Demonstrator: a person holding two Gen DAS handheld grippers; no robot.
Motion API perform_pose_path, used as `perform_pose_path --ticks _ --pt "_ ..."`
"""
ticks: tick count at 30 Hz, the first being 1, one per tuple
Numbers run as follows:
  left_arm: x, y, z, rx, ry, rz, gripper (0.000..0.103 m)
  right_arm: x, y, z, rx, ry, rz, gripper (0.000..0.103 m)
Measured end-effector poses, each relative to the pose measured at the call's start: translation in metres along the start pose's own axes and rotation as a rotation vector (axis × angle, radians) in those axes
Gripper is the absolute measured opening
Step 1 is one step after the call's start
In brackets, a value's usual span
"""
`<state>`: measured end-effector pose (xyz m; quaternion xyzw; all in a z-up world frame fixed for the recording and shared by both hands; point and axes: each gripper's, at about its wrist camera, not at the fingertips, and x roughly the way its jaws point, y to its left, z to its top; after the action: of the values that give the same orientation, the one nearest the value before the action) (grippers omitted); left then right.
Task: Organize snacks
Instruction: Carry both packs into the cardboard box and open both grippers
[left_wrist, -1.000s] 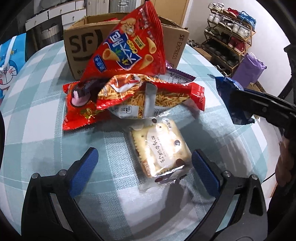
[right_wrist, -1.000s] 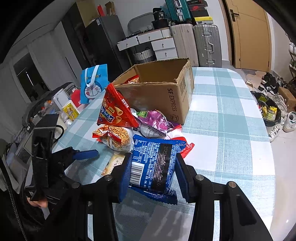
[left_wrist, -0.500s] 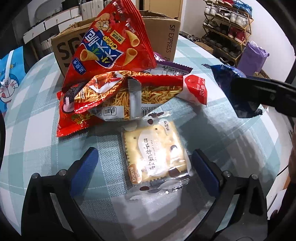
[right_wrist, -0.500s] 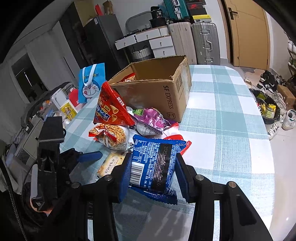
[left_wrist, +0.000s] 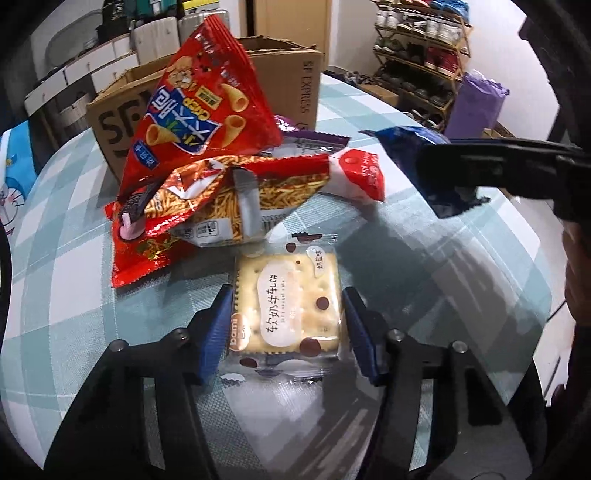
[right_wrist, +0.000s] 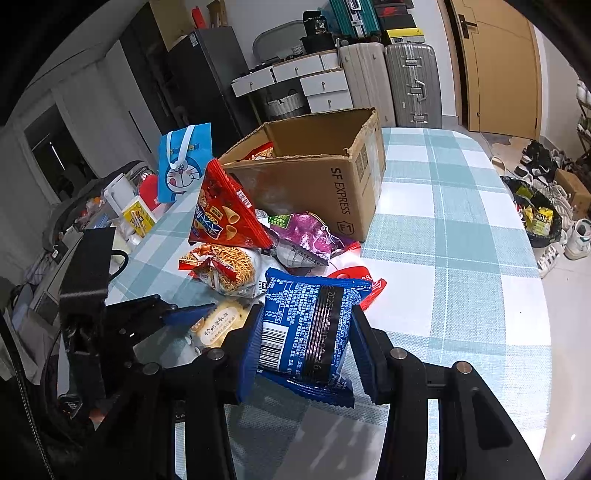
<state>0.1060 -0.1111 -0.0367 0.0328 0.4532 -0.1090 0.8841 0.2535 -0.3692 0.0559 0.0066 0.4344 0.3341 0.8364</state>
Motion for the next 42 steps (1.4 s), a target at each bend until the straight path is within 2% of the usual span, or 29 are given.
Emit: perform_pose_path --ticks 8,19,26,34,42 --pt "-0.016 0.001 0.002 0.007 -0.035 -0.078 0.055 0.000 -0.001 0.001 0.003 -0.003 -0.001 0.046" --pt "-0.039 -0.010 0.001 0.055 -0.062 -0.120 0.055 -0.006 -0.006 0.001 0.013 -0.029 0.002 0.046" --pt "-0.074 -0.015 0.002 0.052 -0.118 -0.185 0.055 -0.024 -0.008 0.005 0.022 -0.100 0.009 0.046" --pt "-0.123 0.003 0.011 0.000 -0.224 -0.199 0.055 -0.040 -0.012 0.009 0.059 -0.169 0.025 0.046" --pt "-0.159 0.025 0.018 -0.061 -0.304 -0.138 0.055 -0.038 -0.007 0.009 0.061 -0.184 0.039 0.046"
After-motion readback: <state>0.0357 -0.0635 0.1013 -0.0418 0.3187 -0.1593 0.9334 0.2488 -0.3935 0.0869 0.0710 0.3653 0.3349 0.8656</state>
